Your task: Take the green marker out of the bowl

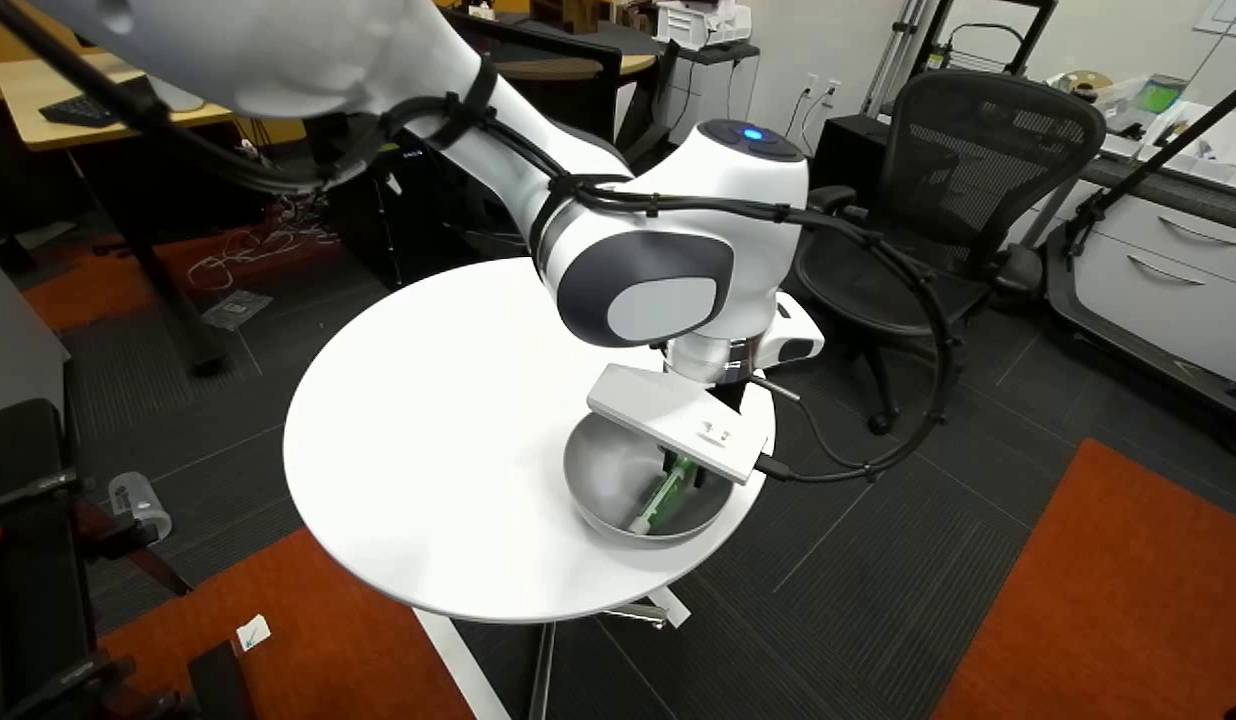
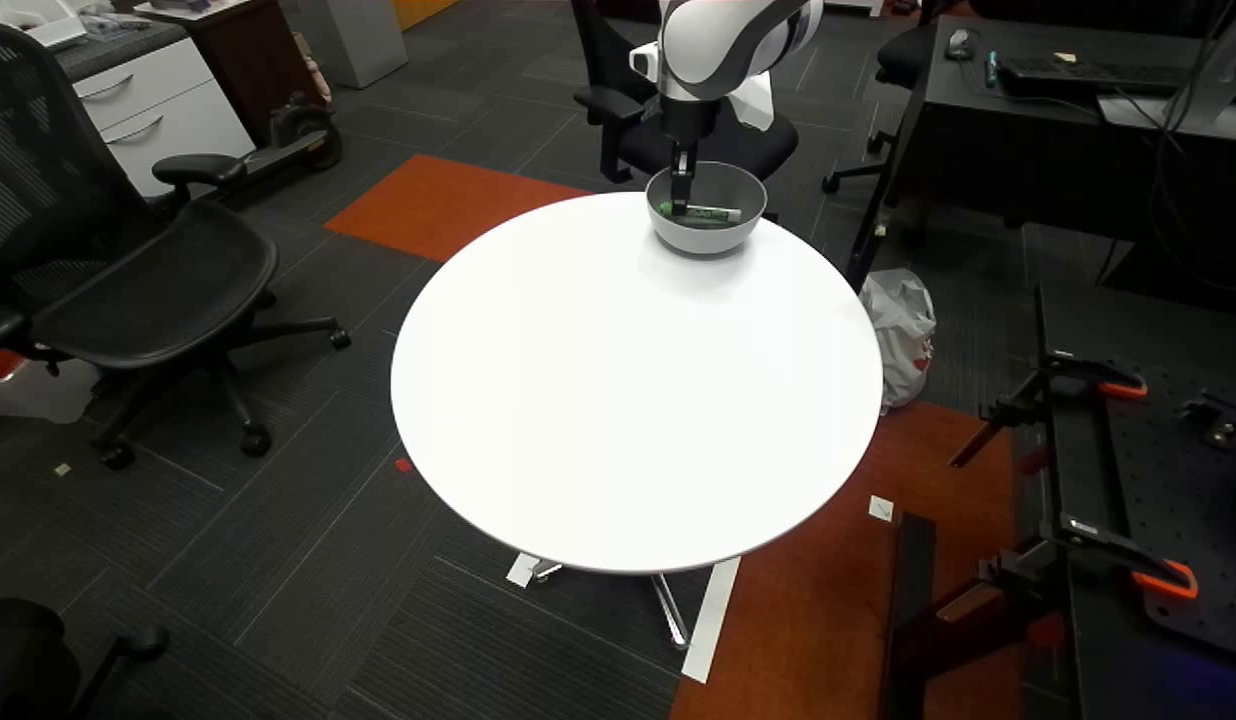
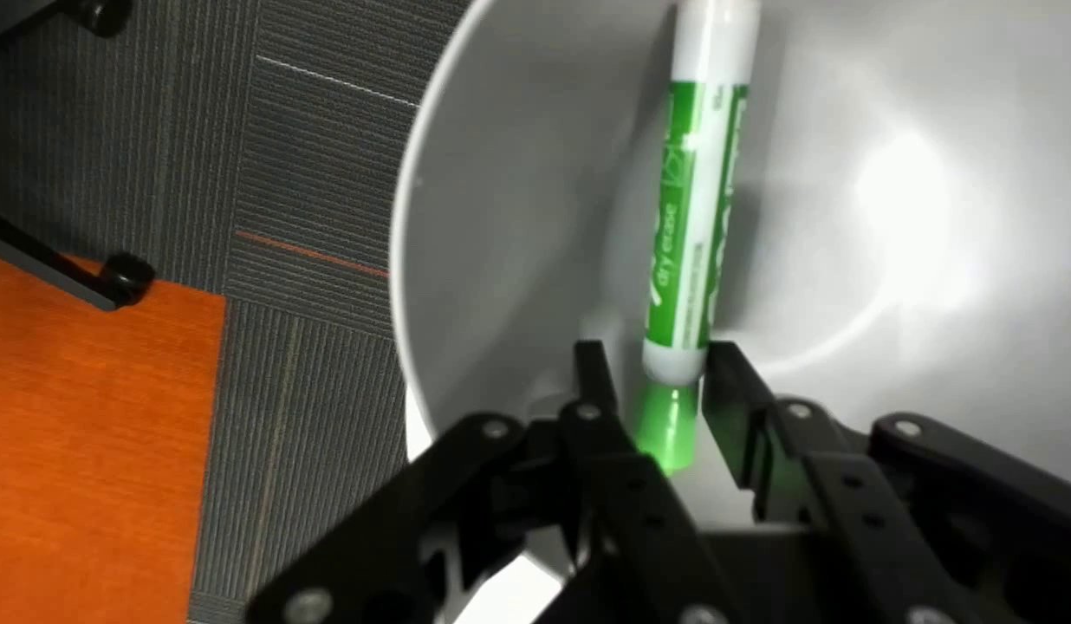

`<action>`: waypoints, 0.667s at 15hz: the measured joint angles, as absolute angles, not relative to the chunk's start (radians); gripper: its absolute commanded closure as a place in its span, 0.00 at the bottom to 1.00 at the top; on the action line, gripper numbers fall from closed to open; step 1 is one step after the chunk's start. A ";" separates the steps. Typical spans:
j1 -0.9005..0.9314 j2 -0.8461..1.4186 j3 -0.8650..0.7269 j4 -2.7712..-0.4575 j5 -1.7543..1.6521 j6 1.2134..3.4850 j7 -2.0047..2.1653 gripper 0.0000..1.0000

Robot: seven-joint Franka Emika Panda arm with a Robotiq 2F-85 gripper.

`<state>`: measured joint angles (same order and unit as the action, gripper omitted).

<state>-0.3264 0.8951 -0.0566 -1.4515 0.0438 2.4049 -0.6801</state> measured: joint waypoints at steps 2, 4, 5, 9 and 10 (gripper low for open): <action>-0.326 0.902 -0.056 -1.444 0.044 2.404 -0.680 0.97; -0.326 0.904 -0.055 -1.442 0.044 2.401 -0.680 0.95; -0.326 0.904 -0.055 -1.442 0.044 2.400 -0.680 0.95; -0.324 0.899 -0.054 -1.447 0.042 2.407 -0.663 0.95; -0.321 0.886 -0.054 -1.461 0.041 2.426 -0.658 0.95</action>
<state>-0.3213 0.8865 -0.0544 -1.4614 0.0406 2.4261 -0.6578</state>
